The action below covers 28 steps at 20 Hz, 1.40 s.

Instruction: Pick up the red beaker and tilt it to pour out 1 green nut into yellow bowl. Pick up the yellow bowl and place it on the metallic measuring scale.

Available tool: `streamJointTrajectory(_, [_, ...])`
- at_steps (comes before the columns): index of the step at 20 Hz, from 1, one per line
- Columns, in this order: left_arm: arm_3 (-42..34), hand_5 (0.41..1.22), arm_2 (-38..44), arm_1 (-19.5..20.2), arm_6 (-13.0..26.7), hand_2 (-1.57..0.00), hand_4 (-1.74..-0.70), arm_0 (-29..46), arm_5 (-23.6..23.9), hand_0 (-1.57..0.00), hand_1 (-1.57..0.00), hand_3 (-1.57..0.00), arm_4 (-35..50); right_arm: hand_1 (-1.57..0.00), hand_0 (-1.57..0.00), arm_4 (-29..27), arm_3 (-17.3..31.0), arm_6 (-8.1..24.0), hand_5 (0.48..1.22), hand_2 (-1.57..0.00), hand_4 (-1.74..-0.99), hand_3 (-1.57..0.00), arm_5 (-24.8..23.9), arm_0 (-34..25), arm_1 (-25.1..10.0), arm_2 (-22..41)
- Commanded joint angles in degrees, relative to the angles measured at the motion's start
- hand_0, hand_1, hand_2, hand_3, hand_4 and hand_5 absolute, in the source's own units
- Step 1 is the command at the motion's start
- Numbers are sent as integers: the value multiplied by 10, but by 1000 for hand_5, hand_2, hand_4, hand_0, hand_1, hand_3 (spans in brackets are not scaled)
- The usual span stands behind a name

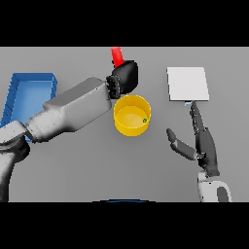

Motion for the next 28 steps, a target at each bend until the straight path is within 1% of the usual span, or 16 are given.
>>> streamJointTrajectory(1, [0,1221,-9,-4,-9,-1571,-1733,-13,-3,-1571,-1571,-1570,-9,1,1,-1,-5,-12,575,1,-1128,1,2,9,0,2])
streamJointTrajectory(3, [-4,1221,-15,-8,-25,-1571,-1732,-43,-8,-1571,-1571,-1570,-18,1,1,1,-3,6,572,1,-1138,1,-3,-4,1,-1])
streamJointTrajectory(5, [13,1221,-11,5,-48,-1571,-1729,-97,-8,-1571,-1571,-1570,-27,1,1,3,-9,7,565,1,-1138,1,-4,1,7,5])
streamJointTrajectory(8, [53,1221,42,26,-50,-1571,-1724,-158,2,-1571,-1571,-1571,-4,1,1,6,2,8,554,1,-1130,1,-3,-7,2,3])
streamJointTrajectory(9, [68,1221,59,39,-43,-1571,-1720,-167,19,-1571,-1571,-1571,2,1,1,3,2,4,553,1,-1131,1,0,-10,3,4])
streamJointTrajectory(10, [90,1221,82,49,-33,-1571,-1720,-181,21,-1571,-1571,-1571,12,1,1,5,4,-3,554,1,-1128,1,2,-8,7,10])
streamJointTrajectory(11, [109,1221,108,58,-23,-1571,-1722,-194,18,-1571,-1571,-1571,28,1,1,2,0,1,554,1,-1117,1,5,-9,7,10])
streamJointTrajectory(13, [151,1221,177,71,8,-1571,-1728,-214,-5,-1571,-1571,-1571,77,1,1,2,-1,-13,563,1,-1104,1,9,-7,7,15])
streamJointTrajectory(14, [173,1221,233,81,35,-1571,-1731,-218,-23,-1571,-1571,-1523,121,1,1,-1,-2,-14,572,1,-1102,1,13,-7,5,16])
streamJointTrajectory(15, [194,1221,280,98,49,-1571,-1733,-219,-27,-1571,-1571,-1515,158,1,1,-4,4,-6,576,1,-1104,1,13,-18,-2,8])
streamJointTrajectory(17, [235,1221,373,134,77,-1571,-1736,-205,-31,-1571,-1571,-1507,238,1,1,-6,12,-6,578,1,-1114,1,16,-18,4,12])
streamJointTrajectory(19, [268,1221,446,165,81,-1571,-1738,-180,-11,-1571,-1571,-1530,305,1,1,-2,15,-12,588,1,-1121,1,14,-24,-2,11])
streamJointTrajectory(22, [280,1221,524,193,116,-1571,-1739,-119,28,-1571,-1571,-1550,386,1,1,7,19,-4,606,1,-1127,1,12,-28,-6,13])
streamJointTrajectory(24, [268,1221,553,202,170,-1571,-1740,-58,62,-1571,-1571,-1558,422,1,1,1,21,-13,621,1,-1132,1,17,-28,-13,8])
streamJointTrajectory(26, [237,1221,580,207,201,-1571,-1740,0,107,-1571,-1571,-1562,459,1,1,2,29,-10,628,1,-1142,1,20,-34,-17,8])
streamJointTrajectory(28, [208,1221,613,204,243,-1571,-1741,50,137,-1571,-1571,-1566,500,1,1,5,19,-12,640,1,-1133,1,23,-28,-15,16])
